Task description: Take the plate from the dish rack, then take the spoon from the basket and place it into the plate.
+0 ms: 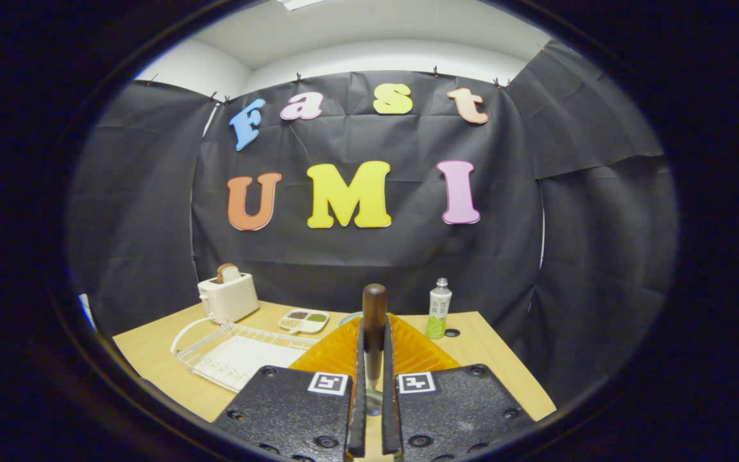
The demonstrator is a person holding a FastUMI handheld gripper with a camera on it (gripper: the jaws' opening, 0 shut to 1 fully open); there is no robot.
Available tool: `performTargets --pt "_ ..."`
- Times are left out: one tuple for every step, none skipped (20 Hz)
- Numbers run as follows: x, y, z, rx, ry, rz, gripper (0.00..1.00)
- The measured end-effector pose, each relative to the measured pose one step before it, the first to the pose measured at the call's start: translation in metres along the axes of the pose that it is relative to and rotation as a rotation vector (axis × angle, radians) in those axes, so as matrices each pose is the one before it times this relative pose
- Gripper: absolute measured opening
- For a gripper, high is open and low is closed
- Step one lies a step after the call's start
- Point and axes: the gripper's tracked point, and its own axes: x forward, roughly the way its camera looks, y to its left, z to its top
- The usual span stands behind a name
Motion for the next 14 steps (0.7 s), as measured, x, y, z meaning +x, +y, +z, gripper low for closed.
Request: performTargets --pt "-0.01126 0.01504 -0.00907 -0.00029 0.00629 0.00903 0.15" --pt "-0.01084 0.01634 -0.00776 -0.00359 -0.00351 0.01617 0.15" --pt "-0.0096 0.0152 -0.00732 -0.00059 -0.00715 0.01157 0.15" --pt "-0.00908 0.01303 -0.00822 0.00042 -0.01165 0.00338 0.15" --pt "-0.00868 0.013 -0.00961 -0.00103 -0.00792 -0.00063 0.15" --pt "-0.00794 0.01182 -0.00857 -0.00473 -0.01147 -0.00233 0.15" --pt "-0.00776 0.01178 -0.00967 0.00057 -0.00719 -0.0039 0.15" --pt "-0.00567 0.01209 -0.00693 0.00441 -0.00994 -0.00225 0.16" --pt "-0.00484 0.0102 -0.01084 0.00321 -0.00009 -0.00001 0.16" --pt "-0.00341 0.01034 -0.01121 0.00794 0.01134 0.00302 0.16" --pt "-0.00232 0.0082 -0.01118 0.00833 0.01705 0.00239 0.16" --pt "-0.00081 0.00716 -0.01047 0.01661 0.01913 0.00178 0.15" --pt "-0.00141 0.00491 -0.00792 0.01901 0.01457 -0.00156 0.16" --pt "0.00139 0.00406 -0.00743 0.01313 0.0083 -0.00296 0.16"
